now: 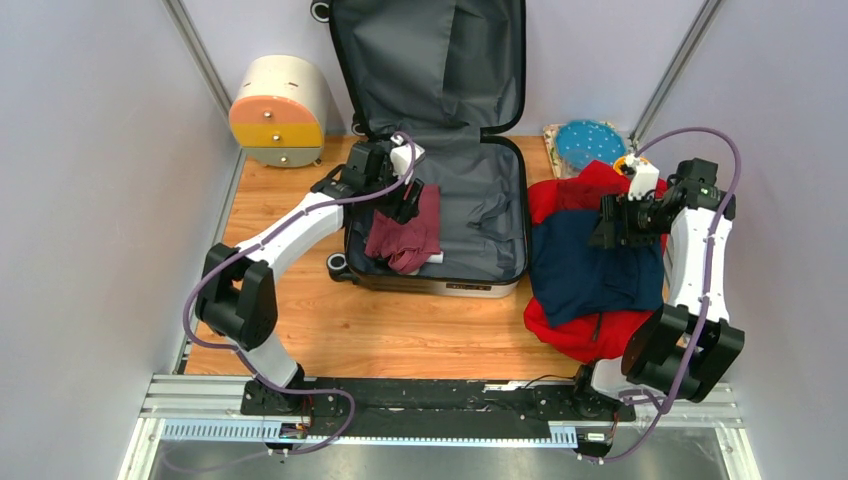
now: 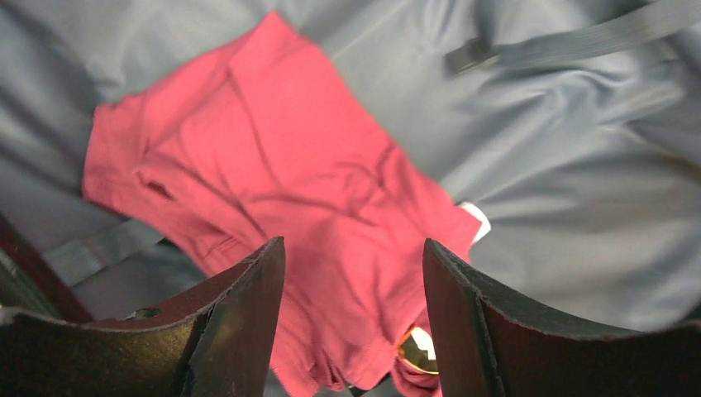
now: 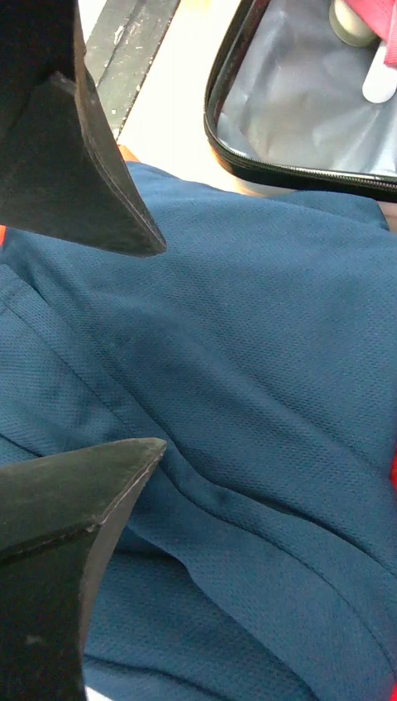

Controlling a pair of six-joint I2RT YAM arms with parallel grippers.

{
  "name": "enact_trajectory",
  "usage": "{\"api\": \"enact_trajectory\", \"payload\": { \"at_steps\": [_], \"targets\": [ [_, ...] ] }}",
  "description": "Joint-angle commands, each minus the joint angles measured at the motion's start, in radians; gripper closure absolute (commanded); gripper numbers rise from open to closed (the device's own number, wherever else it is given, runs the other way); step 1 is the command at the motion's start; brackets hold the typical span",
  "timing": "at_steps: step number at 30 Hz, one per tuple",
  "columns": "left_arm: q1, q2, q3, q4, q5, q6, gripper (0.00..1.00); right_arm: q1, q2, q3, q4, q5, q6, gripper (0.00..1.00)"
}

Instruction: Open, take out, and arrange the luggage

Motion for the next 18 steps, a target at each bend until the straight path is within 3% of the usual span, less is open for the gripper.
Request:
{"api": "enact_trajectory", "payload": {
  "at_steps": [1,6,12,18],
  "targets": [
    [0.019,0.043,0.0,-0.004,-0.147,-0.047,0.3,0.0,-0.005,0.048,0.019,-0.017,0.001,0.16],
    [0.062,0.125,0.049,-0.033,-0.291,-0.153,0.29,0.105,-0.014,0.172,0.053,-0.04,0.109,0.16],
    [0.075,0.197,0.088,-0.023,-0.485,-0.219,0.27,0.303,0.018,0.221,0.237,-0.04,0.303,0.16],
    [0.079,0.297,0.172,-0.033,-0.46,-0.252,0.24,0.507,0.151,0.221,0.394,0.065,0.465,0.16]
  ]
}}
